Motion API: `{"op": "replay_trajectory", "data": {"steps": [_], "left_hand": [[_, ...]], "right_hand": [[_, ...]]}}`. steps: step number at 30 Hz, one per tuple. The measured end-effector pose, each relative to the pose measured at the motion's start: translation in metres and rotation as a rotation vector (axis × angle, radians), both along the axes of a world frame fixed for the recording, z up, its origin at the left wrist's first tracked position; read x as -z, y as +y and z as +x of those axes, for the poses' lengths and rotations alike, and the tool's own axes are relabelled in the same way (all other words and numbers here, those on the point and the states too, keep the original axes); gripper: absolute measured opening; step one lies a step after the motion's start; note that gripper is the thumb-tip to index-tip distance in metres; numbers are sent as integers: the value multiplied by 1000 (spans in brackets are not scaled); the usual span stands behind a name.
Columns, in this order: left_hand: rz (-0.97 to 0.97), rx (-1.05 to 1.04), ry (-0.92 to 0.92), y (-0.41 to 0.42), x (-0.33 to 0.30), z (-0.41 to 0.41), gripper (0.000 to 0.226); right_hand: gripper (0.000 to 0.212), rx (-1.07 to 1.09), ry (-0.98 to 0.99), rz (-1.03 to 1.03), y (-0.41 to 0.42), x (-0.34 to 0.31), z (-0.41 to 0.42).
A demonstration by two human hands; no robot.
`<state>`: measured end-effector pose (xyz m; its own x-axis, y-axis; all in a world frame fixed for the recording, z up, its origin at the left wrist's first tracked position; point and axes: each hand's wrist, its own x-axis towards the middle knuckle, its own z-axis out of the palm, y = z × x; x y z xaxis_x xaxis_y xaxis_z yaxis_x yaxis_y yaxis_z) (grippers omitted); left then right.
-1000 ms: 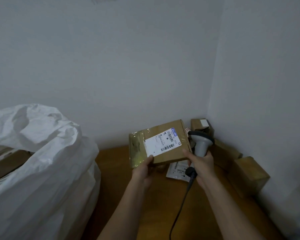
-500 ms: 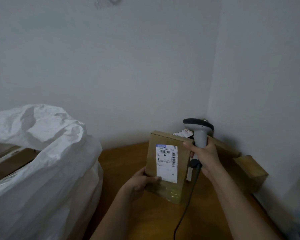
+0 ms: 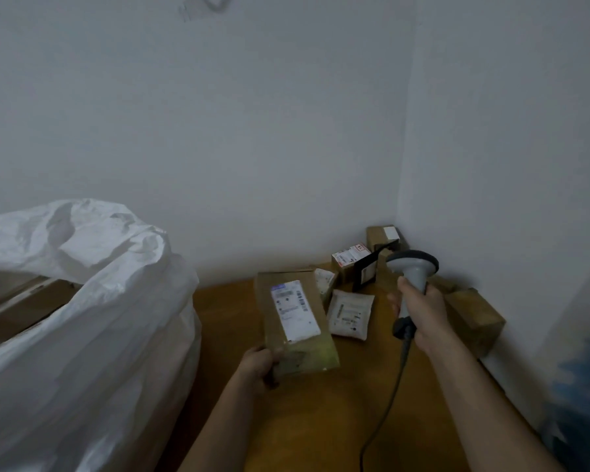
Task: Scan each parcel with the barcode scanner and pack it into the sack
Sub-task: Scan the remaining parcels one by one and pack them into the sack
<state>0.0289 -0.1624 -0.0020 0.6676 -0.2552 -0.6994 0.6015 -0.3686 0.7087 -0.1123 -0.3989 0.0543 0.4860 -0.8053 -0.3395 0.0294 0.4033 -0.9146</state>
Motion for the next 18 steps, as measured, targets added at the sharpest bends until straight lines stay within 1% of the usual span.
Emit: {"op": "replay_trajectory", "data": {"steps": [3,4,8,10,14,18], "left_hand": [[4,-63,32,-3,4,-16,39],[-13,-77,46,-4,6,-22,39],[-121,-133,81,-8,9,-44,18],[-164,-137,59,-8,11,-51,16],[-190,-126,42,-1,11,-62,31],[-231,-117,23,9,2,-64,37]], "right_hand": [[30,-56,65,-20,4,-5,-19],[32,-89,88,-35,7,-7,-25],[35,-222,137,-77,21,-13,-37],[36,-299,128,-110,33,-20,-37],[36,-420,102,-236,63,-36,-39],[38,-507,117,-379,85,-65,-49]]}}
